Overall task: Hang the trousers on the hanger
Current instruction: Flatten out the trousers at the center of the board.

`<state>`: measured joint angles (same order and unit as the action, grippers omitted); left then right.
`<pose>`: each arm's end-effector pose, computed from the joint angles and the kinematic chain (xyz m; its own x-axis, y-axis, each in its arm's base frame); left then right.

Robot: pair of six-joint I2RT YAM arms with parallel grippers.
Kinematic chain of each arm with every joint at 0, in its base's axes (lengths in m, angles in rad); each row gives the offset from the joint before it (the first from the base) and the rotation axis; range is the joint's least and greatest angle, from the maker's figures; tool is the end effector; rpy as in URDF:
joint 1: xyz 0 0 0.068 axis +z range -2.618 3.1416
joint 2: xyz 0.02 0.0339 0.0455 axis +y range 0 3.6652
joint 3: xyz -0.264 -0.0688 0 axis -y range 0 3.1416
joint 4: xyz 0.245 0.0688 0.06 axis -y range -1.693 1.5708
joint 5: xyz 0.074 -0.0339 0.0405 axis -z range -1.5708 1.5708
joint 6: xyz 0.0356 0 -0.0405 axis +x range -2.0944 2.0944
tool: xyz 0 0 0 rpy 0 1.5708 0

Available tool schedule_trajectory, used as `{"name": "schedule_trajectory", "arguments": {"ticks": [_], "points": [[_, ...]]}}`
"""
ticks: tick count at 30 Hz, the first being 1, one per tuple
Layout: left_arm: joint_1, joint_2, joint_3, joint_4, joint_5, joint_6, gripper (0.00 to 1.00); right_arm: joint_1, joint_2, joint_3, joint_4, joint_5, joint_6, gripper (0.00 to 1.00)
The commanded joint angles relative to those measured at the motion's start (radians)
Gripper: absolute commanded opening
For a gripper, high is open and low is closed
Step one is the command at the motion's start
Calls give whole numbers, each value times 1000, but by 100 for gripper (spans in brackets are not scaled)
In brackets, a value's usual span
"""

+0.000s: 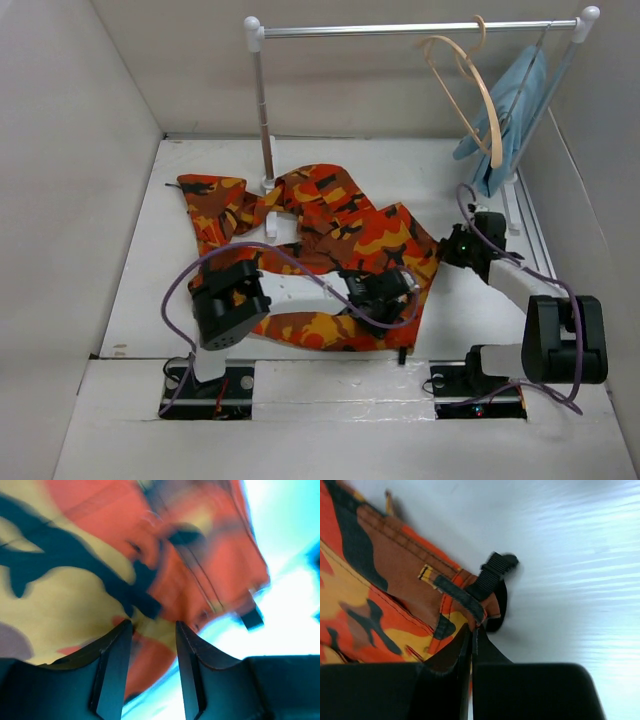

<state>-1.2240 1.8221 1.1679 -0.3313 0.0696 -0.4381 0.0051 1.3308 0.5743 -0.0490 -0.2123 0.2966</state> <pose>0.1258 -0.3555 0.1764 -0.6601 0.5814 -0.4757 0.7412 0.6069 -0.2869 0.2519 0.0088 0.1669 -0.7338 0.2820 -0.6181 0.0664 0.9352 0.3478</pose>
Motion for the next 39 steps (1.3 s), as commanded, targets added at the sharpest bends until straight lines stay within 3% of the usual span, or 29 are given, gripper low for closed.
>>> {"name": "schedule_trajectory", "arguments": {"ticks": [1,3,5,6,7,10,12,16,19,20,21,23,24,28,29,33,35,39], "points": [[-72,125,190,9,157,48,36,-83,-35,85,110,102,52,0],[-95,205,318,-52,156,96,36,-105,8,137,162,123,41,5],[-104,292,484,-124,179,107,36,-125,109,261,152,111,4,22],[-104,301,516,-121,214,107,36,-125,140,304,137,106,-16,38],[-95,298,594,-95,228,84,40,-135,184,403,56,103,-58,48],[-59,255,616,-59,225,59,48,-149,174,411,-18,68,-74,51],[-36,192,581,-20,185,32,52,-160,75,334,-26,33,-71,52],[61,-71,352,72,29,-22,52,-117,-129,170,-84,8,-47,52],[199,-278,155,122,-134,-106,52,-48,-266,27,-83,-25,-10,41],[248,-328,109,127,-157,-132,50,-28,-297,-5,-86,-48,-2,32],[356,-366,72,129,-192,-190,50,13,-326,-33,-87,-59,9,14],[488,-458,-20,121,-195,-240,51,70,-406,-108,-69,-87,27,0],[632,-477,-43,121,-144,-257,51,103,-427,-126,-63,-102,30,0],[909,-440,-93,109,-122,-209,52,348,-459,-131,-74,-68,30,0],[954,-423,-93,103,-131,-196,52,389,-429,-120,-51,-70,26,1],[1193,-310,-111,118,-79,-212,52,596,-244,1,-46,-73,-39,41],[1327,-285,-125,153,1,-241,52,712,-158,71,-86,-50,-69,46],[1407,-203,-76,160,3,-255,52,840,6,157,-36,-59,-76,55]]}}
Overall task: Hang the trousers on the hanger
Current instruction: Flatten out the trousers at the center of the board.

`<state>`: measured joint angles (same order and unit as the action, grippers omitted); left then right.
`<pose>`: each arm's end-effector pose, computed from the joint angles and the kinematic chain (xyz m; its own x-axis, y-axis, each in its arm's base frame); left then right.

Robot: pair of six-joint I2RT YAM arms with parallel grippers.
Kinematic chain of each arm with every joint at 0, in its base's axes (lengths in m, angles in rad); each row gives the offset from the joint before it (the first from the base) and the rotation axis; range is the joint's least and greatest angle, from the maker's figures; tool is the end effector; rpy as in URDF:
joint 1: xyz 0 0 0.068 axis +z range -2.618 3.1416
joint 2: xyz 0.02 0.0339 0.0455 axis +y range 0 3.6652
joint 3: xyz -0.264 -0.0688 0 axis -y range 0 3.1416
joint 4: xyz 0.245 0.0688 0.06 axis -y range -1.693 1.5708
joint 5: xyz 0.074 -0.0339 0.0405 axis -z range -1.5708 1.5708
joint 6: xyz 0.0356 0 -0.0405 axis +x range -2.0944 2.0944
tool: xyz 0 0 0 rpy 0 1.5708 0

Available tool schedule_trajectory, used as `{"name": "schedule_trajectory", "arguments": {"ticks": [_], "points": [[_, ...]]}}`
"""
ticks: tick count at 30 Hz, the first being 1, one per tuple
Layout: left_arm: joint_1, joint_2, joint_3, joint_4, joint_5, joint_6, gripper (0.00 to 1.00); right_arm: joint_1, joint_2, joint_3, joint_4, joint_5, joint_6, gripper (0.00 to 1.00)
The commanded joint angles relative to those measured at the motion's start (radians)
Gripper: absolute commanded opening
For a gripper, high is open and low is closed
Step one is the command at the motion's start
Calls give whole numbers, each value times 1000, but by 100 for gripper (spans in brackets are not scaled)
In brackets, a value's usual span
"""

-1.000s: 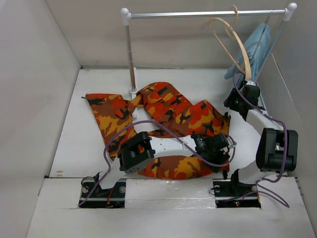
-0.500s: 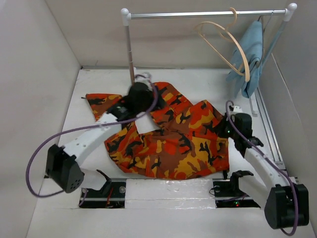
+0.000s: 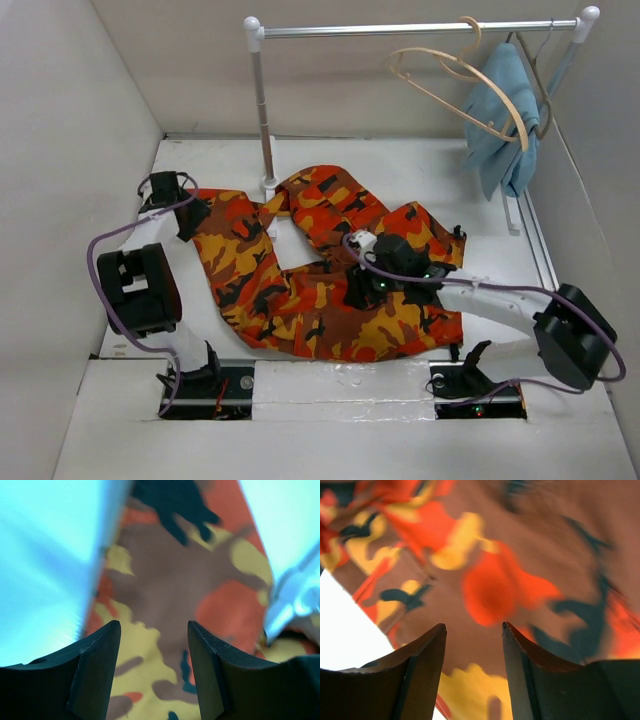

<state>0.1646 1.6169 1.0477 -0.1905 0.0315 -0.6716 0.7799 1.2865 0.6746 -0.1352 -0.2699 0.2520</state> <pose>0.3458 0.0563 0.2202 -0.4440 -0.7042 -0.5541 -0.5333 0.7046 -0.4681 0.1785 0.1899 0.2017 -0.6715 -0.3262 -0.6653 -0.6706 0.6495 0.3584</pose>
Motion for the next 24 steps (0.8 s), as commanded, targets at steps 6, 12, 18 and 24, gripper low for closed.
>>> {"name": "schedule_trajectory", "arguments": {"ticks": [6,12,18,24], "points": [[116,152,161,-56,-65,-13,52,127,132,63,114,-3,4,60],[159,238,169,-67,-18,50,47,153,126,46,88,35,-5,60],[159,236,123,15,33,95,46,153,131,31,91,40,-20,60],[159,242,144,75,97,102,46,153,169,40,92,29,-34,59]]}}
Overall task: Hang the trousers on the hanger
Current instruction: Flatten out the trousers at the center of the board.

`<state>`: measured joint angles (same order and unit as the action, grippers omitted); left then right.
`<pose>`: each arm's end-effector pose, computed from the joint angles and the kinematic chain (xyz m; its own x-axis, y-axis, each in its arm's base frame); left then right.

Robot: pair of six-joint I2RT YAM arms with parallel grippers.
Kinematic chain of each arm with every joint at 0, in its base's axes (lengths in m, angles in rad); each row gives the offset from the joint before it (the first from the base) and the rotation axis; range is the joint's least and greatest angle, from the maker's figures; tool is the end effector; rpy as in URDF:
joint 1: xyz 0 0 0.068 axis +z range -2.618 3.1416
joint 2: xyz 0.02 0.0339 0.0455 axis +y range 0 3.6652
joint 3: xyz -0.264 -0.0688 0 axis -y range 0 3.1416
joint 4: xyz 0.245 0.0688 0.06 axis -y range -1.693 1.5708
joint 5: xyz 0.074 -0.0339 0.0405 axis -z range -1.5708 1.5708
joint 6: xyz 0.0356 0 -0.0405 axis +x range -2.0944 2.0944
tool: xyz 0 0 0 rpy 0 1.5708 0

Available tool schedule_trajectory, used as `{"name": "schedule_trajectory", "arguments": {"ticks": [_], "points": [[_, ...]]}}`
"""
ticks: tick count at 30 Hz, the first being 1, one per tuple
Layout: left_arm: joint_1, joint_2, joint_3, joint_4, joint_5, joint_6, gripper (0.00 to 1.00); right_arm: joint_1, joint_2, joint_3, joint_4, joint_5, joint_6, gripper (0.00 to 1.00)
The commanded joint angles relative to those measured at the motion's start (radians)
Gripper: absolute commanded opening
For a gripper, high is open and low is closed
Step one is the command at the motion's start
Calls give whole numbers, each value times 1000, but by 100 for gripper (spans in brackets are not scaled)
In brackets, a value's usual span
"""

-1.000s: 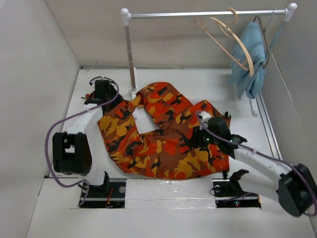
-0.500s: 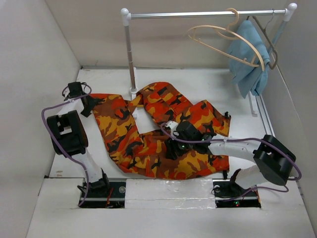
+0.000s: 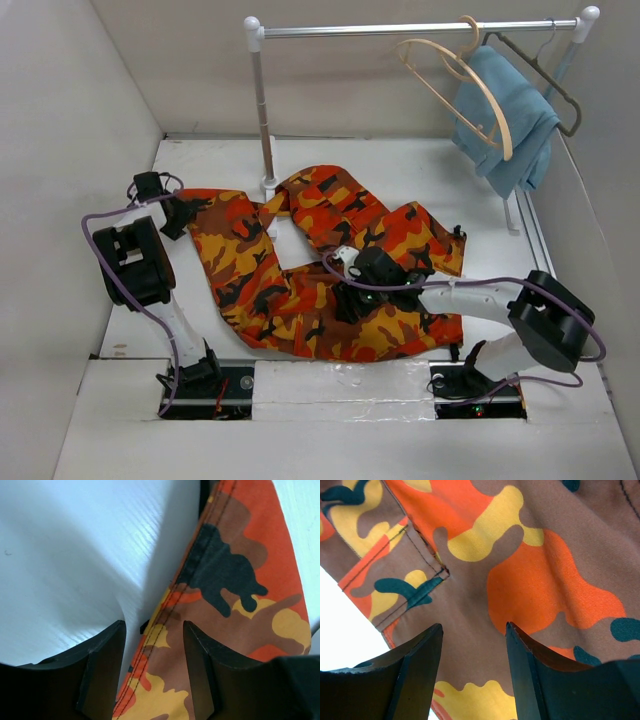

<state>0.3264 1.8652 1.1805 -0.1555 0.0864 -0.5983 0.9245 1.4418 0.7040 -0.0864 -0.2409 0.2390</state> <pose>0.3774 0.1245 0.1761 -0.4337 -0.7392 -0.5152 -0.6162 0.6605 -0.4290 0.1627 0.2298 0.1752 -0.6361 -0.4615 -0.6184 -0.7434 0.5813 0.3309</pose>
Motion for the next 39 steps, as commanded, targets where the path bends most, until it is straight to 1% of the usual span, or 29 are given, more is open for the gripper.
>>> {"name": "schedule_trajectory", "arguments": {"ticks": [1,5,8,9,12,15,17,18,19,20,21,25,28,30,32,34,35,36,37,38,39], "points": [[-3,-3,30,42,39,38,46,8,15,12,43,-1,-23,59],[-3,25,119,53,17,84,47,8,25,-4,51,6,-15,58],[-3,83,189,34,-16,118,47,26,38,-11,56,12,0,58],[-3,124,223,28,-16,124,47,27,39,-12,63,14,5,58],[-3,188,249,54,28,137,46,36,52,-9,63,12,19,58],[-3,232,268,59,50,138,43,45,58,9,48,15,20,58],[-3,235,261,80,65,134,36,54,58,15,48,18,19,57],[-3,232,260,88,72,127,30,54,65,21,47,18,19,57],[-3,227,257,96,78,126,13,54,66,25,45,18,19,58],[-3,210,254,102,90,120,4,54,68,28,47,18,19,58],[-3,198,257,97,90,115,0,54,75,34,45,17,16,57],[-3,111,249,74,89,97,0,54,98,66,33,8,-32,57],[-3,-25,240,28,59,80,0,54,118,110,-25,5,-84,58],[-3,-82,248,-5,41,71,0,54,120,127,-45,3,-112,60],[-3,-160,260,-48,-5,75,0,45,118,137,-67,-12,-145,62],[-3,-213,261,-130,-62,69,0,36,114,137,-95,-29,-174,66],[-3,-260,257,-156,-135,69,0,27,105,131,-101,-49,-181,67],[-3,-280,226,-202,-167,69,0,27,98,124,-110,-58,-187,67],[11,-341,185,-261,-262,66,0,17,85,114,-119,-84,-197,68],[11,-342,185,-262,-263,66,0,17,72,114,-119,-84,-198,68],[20,-363,123,-280,-295,55,0,8,63,115,-140,-81,-211,67]]}}
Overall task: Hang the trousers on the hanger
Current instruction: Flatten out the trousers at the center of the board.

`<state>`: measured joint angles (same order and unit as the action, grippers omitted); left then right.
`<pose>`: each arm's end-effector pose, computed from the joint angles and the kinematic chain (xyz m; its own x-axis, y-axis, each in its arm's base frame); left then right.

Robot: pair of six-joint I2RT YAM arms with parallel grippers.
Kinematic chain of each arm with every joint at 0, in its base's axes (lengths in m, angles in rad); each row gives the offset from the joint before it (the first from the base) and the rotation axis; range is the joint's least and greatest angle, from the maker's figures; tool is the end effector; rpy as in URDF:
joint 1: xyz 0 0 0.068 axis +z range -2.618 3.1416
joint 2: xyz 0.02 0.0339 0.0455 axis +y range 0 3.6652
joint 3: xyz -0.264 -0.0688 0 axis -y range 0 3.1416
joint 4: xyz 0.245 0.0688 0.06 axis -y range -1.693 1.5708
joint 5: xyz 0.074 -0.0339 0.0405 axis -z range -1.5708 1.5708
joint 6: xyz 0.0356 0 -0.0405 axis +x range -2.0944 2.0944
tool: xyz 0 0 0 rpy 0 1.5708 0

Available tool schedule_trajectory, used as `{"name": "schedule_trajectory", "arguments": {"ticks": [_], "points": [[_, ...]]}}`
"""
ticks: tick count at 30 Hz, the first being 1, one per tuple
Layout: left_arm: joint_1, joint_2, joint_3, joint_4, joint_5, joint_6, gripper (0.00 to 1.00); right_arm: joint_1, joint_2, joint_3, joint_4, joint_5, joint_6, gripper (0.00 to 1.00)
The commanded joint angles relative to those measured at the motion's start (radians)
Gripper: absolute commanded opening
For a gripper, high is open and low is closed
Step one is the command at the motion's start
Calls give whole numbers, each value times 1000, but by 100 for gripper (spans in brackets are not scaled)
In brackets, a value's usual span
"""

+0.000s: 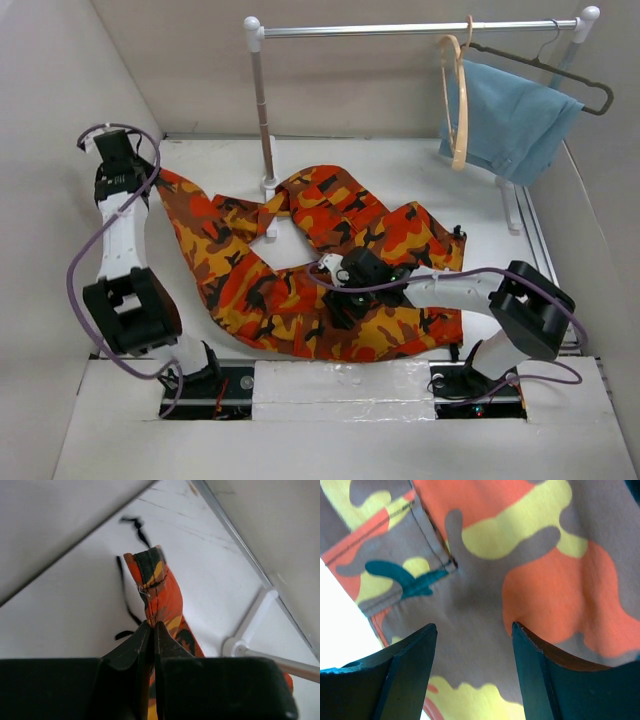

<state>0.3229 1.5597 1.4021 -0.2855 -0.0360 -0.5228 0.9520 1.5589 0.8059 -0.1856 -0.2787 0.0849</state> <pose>0.3480 0.1178 0.3513 -0.1785 -0.5859 -0.7905 -0.5045 0.7442 -0.4377 0.1664 0.2505 0.1664 -0.5407 -0.6187 -0.5700 -0.8346 0.4794 0.2712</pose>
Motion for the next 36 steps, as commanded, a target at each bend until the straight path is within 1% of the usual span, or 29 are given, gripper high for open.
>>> {"name": "schedule_trajectory", "arguments": {"ticks": [1,2,4,5,6,8,9,11,13,14,15,16,18,19,20,22,23,25,26,27,28,29,30,31,32,33,34,35,36], "points": [[37,-79,-138,-164,-207,-29,0,-19,-65,18,-55,-40,-65,67],[72,-125,-179,-179,-215,-49,0,-28,-75,19,-67,-46,-73,67],[128,-173,-316,-182,-211,-68,0,-39,-109,24,-100,-51,-101,67],[198,-214,-362,-176,-203,-77,0,-53,-118,26,-109,-51,-105,67],[238,-231,-447,-172,-188,-77,0,-68,-138,24,-123,-53,-114,67],[326,-263,-509,-167,-160,-71,0,-84,-155,22,-133,-56,-122,67],[402,-268,-547,-164,-147,-54,10,-103,-161,21,-146,-57,-134,67],[420,-279,-549,-185,-149,-54,24,-122,-177,19,-163,-62,-143,67],[420,-300,-528,-192,-137,-80,26,-145,-190,15,-169,-59,-151,67],[401,-332,-519,-184,-128,-88,32,-154,-197,15,-175,-48,-152,66],[380,-345,-487,-185,-125,-94,32,-154,-203,13,-186,-42,-154,63],[308,-352,-470,-185,-142,-100,32,-176,-210,12,-187,-33,-154,59],[216,-401,-430,-149,-165,-95,33,-196,-247,0,-193,-13,-146,26],[118,-423,-419,-133,-198,-86,34,-218,-261,-4,-195,-1,-145,2],[69,-417,-388,-118,-209,-83,34,-229,-295,-14,-196,6,-139,0],[-36,-382,-358,-116,-258,-85,35,-239,-325,-20,-192,19,-132,0],[-145,-322,-324,-124,-280,-85,35,-251,-356,-25,-192,38,-128,0],[-241,-250,-292,-119,-298,-83,37,-262,-378,-24,-195,47,-119,0],[-296,-162,-269,-118,-283,-85,37,-272,-385,-24,-202,52,-114,2],[-312,-114,-214,-124,-268,-89,37,-272,-399,-20,-203,53,-106,7],[-312,-71,-187,-129,-231,-97,40,-272,-405,-20,-204,56,-100,20],[-321,9,-164,-116,-199,-97,43,-272,-410,-22,-219,78,-97,26],[-321,46,-125,-112,-171,-101,45,-282,-418,-20,-224,96,-87,32],[-321,80,-105,-115,-162,-111,46,-282,-430,-28,-230,114,-56,43],[-321,142,-86,-118,-165,-117,48,-282,-437,-34,-242,149,-44,47],[-321,167,-65,-106,-160,-112,54,-294,-444,-39,-248,162,-13,50],[-321,221,-58,-93,-144,-106,56,-314,-456,-60,-252,171,5,55],[-321,282,-4,-102,-131,-89,57,-347,-474,-89,-250,191,62,60],[-321,313,-3,-103,-131,-89,57,-348,-488,-103,-250,191,62,62]]}}
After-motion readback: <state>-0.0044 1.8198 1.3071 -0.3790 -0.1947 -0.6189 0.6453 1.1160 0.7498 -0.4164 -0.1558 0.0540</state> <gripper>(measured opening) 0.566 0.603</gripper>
